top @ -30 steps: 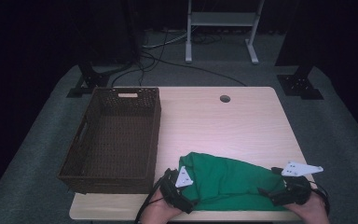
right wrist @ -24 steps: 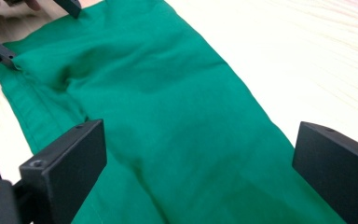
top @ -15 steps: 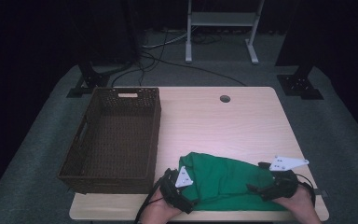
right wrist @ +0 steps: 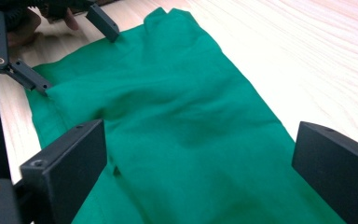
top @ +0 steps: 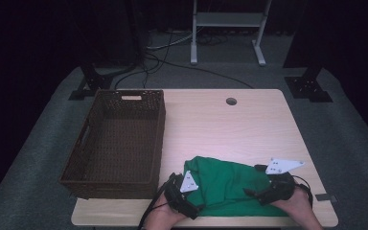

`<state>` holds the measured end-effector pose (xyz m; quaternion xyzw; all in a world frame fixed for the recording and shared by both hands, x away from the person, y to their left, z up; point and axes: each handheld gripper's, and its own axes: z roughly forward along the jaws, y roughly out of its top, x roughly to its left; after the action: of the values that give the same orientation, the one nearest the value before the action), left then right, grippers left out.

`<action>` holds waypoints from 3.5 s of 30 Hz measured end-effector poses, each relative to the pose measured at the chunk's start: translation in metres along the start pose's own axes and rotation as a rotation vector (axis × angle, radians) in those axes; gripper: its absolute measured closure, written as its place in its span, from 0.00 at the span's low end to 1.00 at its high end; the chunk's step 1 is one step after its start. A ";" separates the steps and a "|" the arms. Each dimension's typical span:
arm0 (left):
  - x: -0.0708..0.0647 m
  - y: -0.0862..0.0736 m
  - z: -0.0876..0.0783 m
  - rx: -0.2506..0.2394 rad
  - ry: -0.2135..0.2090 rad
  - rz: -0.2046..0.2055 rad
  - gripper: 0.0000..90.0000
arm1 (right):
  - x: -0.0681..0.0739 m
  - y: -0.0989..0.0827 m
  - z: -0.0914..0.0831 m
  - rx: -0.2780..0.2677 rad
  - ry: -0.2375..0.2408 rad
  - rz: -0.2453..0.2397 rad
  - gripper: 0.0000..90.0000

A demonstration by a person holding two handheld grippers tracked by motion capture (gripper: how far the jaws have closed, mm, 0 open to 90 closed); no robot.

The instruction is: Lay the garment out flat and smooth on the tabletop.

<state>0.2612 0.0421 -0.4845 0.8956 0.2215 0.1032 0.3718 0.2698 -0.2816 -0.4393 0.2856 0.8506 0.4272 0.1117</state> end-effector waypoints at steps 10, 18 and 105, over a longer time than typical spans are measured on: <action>0.000 0.000 0.000 0.001 0.000 0.000 0.00 | 0.008 0.008 0.012 0.003 0.031 -0.028 0.03; 0.000 0.000 0.000 0.001 -0.001 0.000 0.00 | 0.013 0.013 0.018 -0.007 0.064 -0.041 0.04; 0.000 0.000 0.000 0.001 -0.001 0.001 0.00 | 0.054 0.013 0.078 0.089 0.108 -0.195 0.84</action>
<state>0.2615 0.0421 -0.4844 0.8958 0.2210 0.1028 0.3716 0.2646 -0.1921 -0.4740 0.1827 0.8971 0.3910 0.0943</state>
